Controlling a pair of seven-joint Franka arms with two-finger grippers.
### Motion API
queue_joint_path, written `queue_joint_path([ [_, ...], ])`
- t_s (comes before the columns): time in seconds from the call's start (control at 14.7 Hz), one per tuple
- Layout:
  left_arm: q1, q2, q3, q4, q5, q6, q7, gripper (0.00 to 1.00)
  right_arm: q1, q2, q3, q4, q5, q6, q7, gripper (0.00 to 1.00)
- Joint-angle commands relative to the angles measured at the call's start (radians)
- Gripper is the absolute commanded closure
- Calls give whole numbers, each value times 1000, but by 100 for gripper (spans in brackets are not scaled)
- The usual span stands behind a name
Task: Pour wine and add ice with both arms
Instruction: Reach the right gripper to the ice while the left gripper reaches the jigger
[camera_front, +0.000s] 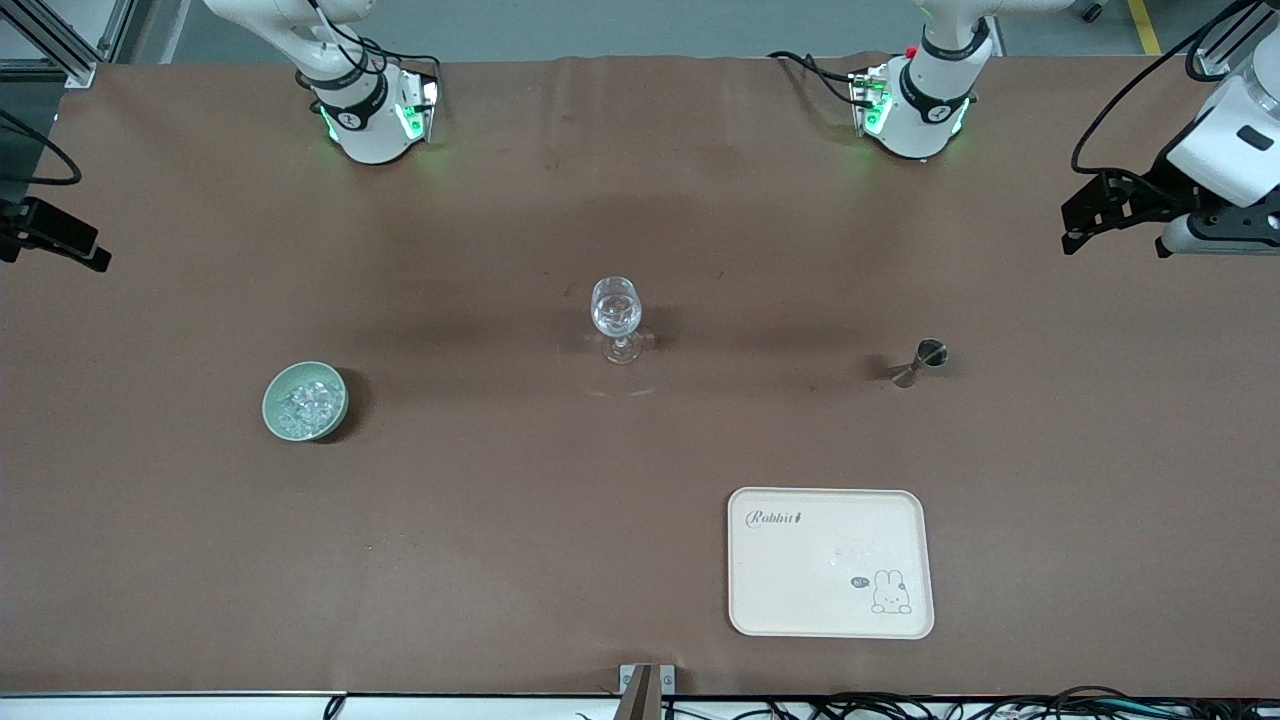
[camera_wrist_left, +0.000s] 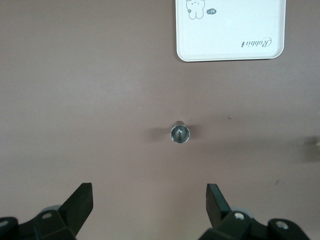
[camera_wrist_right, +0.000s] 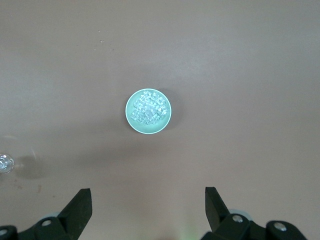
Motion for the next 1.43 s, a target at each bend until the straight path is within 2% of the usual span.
queue_joint_path([
  [0.0, 1, 30, -4, 41, 14, -10, -7, 0, -1, -17, 3, -19, 11, 1, 19, 0],
  [0.27, 10, 116, -1, 120, 20, -10, -1, 0, -1, -17, 3, -19, 11, -1, 19, 0],
  [0.55, 73, 229, -3, 189, 21, -1, 12, 0, -1, -16, 3, -25, 11, 5, 16, 0],
  [0.82, 137, 304, -3, 196, 25, 13, -2, 0, -7, 47, 3, -65, 20, 46, 4, 0],
  [0.95, 144, 330, -1, 181, 22, 8, -95, 0, -4, 72, 3, -152, 22, 161, 4, 0],
  [1.09, 168, 347, -4, 167, 23, -6, -270, 0, 0, 75, 3, -272, 22, 291, 4, 0],
  [1.23, 194, 386, -4, 159, -36, -7, -408, 0, -3, 101, 3, -359, 20, 411, -3, 0],
  [1.36, 225, 432, -4, 154, -119, -7, -532, 0, -4, 147, 3, -401, 20, 493, -24, 0],
])
